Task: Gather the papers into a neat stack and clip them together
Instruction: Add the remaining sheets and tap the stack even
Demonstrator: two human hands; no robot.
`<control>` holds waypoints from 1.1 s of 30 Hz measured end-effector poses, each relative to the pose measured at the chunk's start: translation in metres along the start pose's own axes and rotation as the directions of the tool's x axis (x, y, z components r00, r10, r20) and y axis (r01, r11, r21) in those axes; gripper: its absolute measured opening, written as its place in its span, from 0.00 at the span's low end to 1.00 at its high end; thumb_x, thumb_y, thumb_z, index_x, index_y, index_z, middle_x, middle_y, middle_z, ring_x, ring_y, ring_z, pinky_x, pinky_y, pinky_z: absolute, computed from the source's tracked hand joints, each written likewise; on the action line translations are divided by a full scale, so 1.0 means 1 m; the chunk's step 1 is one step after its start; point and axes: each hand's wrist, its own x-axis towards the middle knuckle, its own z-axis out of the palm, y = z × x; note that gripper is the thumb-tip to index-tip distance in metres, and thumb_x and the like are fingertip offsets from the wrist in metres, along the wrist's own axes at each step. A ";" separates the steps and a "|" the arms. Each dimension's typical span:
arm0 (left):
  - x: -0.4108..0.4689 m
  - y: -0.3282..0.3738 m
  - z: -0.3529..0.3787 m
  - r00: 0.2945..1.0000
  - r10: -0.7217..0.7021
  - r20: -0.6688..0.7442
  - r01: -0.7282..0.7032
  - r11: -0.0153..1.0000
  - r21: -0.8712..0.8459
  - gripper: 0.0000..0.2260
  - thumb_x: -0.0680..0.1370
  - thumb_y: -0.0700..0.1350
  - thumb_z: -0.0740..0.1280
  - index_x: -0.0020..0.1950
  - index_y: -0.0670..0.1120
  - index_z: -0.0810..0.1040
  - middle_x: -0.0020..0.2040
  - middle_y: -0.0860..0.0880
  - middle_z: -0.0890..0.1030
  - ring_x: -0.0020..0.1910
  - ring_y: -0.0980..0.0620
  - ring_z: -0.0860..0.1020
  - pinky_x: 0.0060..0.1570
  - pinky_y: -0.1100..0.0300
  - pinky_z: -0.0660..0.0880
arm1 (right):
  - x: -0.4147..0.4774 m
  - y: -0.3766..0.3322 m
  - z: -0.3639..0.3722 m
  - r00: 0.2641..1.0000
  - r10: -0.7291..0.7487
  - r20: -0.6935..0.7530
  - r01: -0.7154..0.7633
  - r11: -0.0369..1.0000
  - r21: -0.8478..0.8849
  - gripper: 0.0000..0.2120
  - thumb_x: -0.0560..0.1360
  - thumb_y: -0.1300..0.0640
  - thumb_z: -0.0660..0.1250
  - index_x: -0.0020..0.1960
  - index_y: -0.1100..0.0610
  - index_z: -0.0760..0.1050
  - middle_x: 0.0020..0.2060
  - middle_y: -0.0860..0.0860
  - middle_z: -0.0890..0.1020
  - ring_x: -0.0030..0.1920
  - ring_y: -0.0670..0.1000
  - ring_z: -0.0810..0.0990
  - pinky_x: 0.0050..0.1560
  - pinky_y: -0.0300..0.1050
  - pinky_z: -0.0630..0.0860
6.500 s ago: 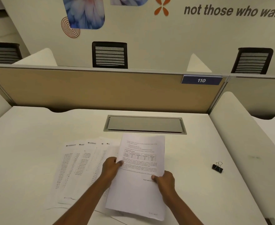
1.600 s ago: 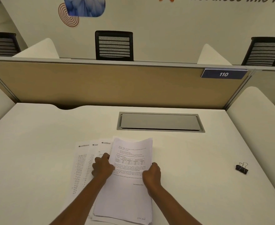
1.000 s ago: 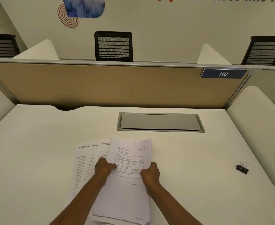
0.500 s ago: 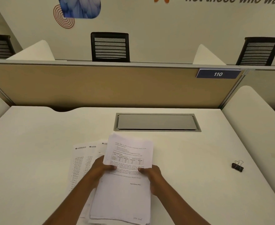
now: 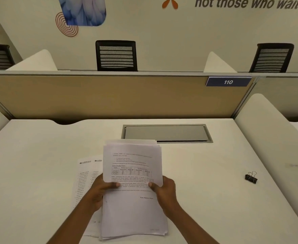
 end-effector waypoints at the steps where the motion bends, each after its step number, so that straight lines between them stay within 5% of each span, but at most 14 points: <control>1: -0.002 0.000 0.001 1.000 0.008 0.006 -0.008 1.000 -0.010 0.35 0.55 0.37 0.80 0.61 0.41 0.77 0.57 0.39 0.83 0.56 0.38 0.81 0.57 0.42 0.76 | -0.004 -0.002 -0.002 1.000 -0.027 0.008 0.027 1.000 0.007 0.11 0.71 0.67 0.71 0.47 0.52 0.81 0.43 0.48 0.87 0.42 0.51 0.86 0.43 0.45 0.83; 7: -0.019 0.005 0.010 0.987 0.126 0.095 -0.126 0.992 -0.006 0.33 0.58 0.36 0.79 0.62 0.41 0.76 0.57 0.37 0.81 0.57 0.35 0.79 0.50 0.46 0.80 | -0.021 0.002 -0.012 0.967 -0.255 0.027 0.255 0.967 -0.007 0.05 0.68 0.70 0.70 0.36 0.61 0.79 0.36 0.62 0.81 0.36 0.52 0.78 0.40 0.47 0.77; 10: -0.032 0.005 0.018 0.984 0.166 0.066 -0.169 0.985 0.045 0.32 0.61 0.36 0.76 0.64 0.42 0.72 0.59 0.37 0.79 0.59 0.35 0.77 0.53 0.44 0.79 | -0.030 -0.001 -0.017 0.929 -0.368 0.030 0.368 0.930 0.024 0.11 0.65 0.71 0.68 0.28 0.60 0.72 0.28 0.51 0.73 0.32 0.47 0.69 0.35 0.40 0.67; 12: -0.035 0.012 0.018 0.986 0.163 0.016 -0.164 0.980 0.110 0.40 0.60 0.45 0.79 0.69 0.47 0.68 0.66 0.43 0.75 0.63 0.41 0.75 0.60 0.45 0.76 | -0.034 -0.007 -0.024 0.893 -0.448 0.054 0.447 0.894 0.018 0.16 0.64 0.72 0.68 0.29 0.52 0.77 0.29 0.45 0.77 0.32 0.47 0.74 0.35 0.37 0.70; 15: -0.031 0.021 0.019 0.997 0.065 0.032 -0.068 0.992 0.105 0.43 0.52 0.58 0.83 0.63 0.50 0.73 0.67 0.43 0.73 0.53 0.50 0.82 0.50 0.52 0.81 | -0.042 -0.020 -0.033 0.852 -0.520 0.057 0.517 0.854 0.065 0.08 0.65 0.63 0.73 0.38 0.51 0.85 0.35 0.51 0.85 0.37 0.54 0.83 0.39 0.44 0.78; 17: -0.036 0.022 0.031 0.998 -0.039 0.043 0.047 0.978 -0.203 0.24 0.67 0.50 0.78 0.61 0.50 0.77 0.62 0.39 0.77 0.57 0.52 0.80 0.58 0.44 0.77 | -0.042 -0.025 -0.039 0.875 -0.482 0.046 0.477 0.875 0.086 0.07 0.65 0.63 0.74 0.38 0.52 0.85 0.35 0.50 0.85 0.38 0.53 0.83 0.40 0.44 0.79; 18: -0.044 0.023 0.037 0.996 0.038 -0.075 -0.041 0.998 -0.040 0.17 0.73 0.42 0.72 0.62 0.48 0.77 0.61 0.37 0.77 0.62 0.52 0.77 0.63 0.44 0.74 | -0.042 -0.027 -0.043 0.892 -0.452 0.024 0.449 0.890 0.079 0.11 0.66 0.68 0.72 0.36 0.52 0.85 0.34 0.49 0.85 0.37 0.50 0.83 0.39 0.42 0.79; 19: -0.050 0.022 0.045 0.978 0.023 -0.207 -0.002 0.995 0.097 0.16 0.73 0.40 0.72 0.61 0.43 0.77 0.61 0.35 0.76 0.66 0.49 0.74 0.62 0.49 0.75 | -0.042 -0.029 -0.047 0.902 -0.432 -0.003 0.431 0.899 0.078 0.14 0.67 0.71 0.69 0.35 0.53 0.84 0.33 0.49 0.84 0.36 0.47 0.82 0.38 0.40 0.78; 21: -0.055 0.029 0.064 0.970 0.243 -0.017 -0.239 0.964 0.116 0.28 0.58 0.50 0.83 0.54 0.43 0.80 0.54 0.38 0.82 0.61 0.35 0.76 0.50 0.51 0.80 | -0.040 -0.035 -0.054 0.907 -0.416 -0.067 0.420 0.905 0.060 0.05 0.65 0.68 0.70 0.33 0.61 0.81 0.30 0.50 0.82 0.33 0.46 0.78 0.35 0.41 0.76; 22: -0.054 0.043 0.074 0.969 0.248 0.006 -0.246 0.960 0.133 0.31 0.52 0.53 0.84 0.52 0.45 0.82 0.51 0.40 0.84 0.56 0.33 0.78 0.47 0.49 0.81 | -0.039 -0.038 -0.058 0.915 -0.390 -0.104 0.395 0.918 0.041 0.03 0.64 0.66 0.72 0.33 0.62 0.79 0.29 0.49 0.81 0.32 0.47 0.77 0.34 0.42 0.75; 26: -0.051 0.049 0.095 0.930 0.363 -0.064 -0.354 0.928 0.118 0.23 0.58 0.44 0.79 0.52 0.47 0.81 0.50 0.44 0.85 0.49 0.38 0.82 0.49 0.41 0.80 | -0.034 -0.054 -0.073 0.937 -0.329 -0.118 0.340 0.937 0.082 0.07 0.65 0.63 0.74 0.42 0.55 0.81 0.35 0.45 0.86 0.37 0.48 0.84 0.36 0.38 0.80; 33: -0.038 0.040 0.136 0.884 0.431 -0.182 -0.407 0.900 0.155 0.16 0.63 0.37 0.79 0.47 0.49 0.81 0.45 0.46 0.85 0.47 0.41 0.81 0.47 0.46 0.81 | -0.021 -0.052 -0.090 0.913 -0.327 -0.243 0.343 0.939 0.025 0.13 0.70 0.68 0.73 0.39 0.51 0.79 0.33 0.45 0.84 0.34 0.44 0.83 0.36 0.39 0.81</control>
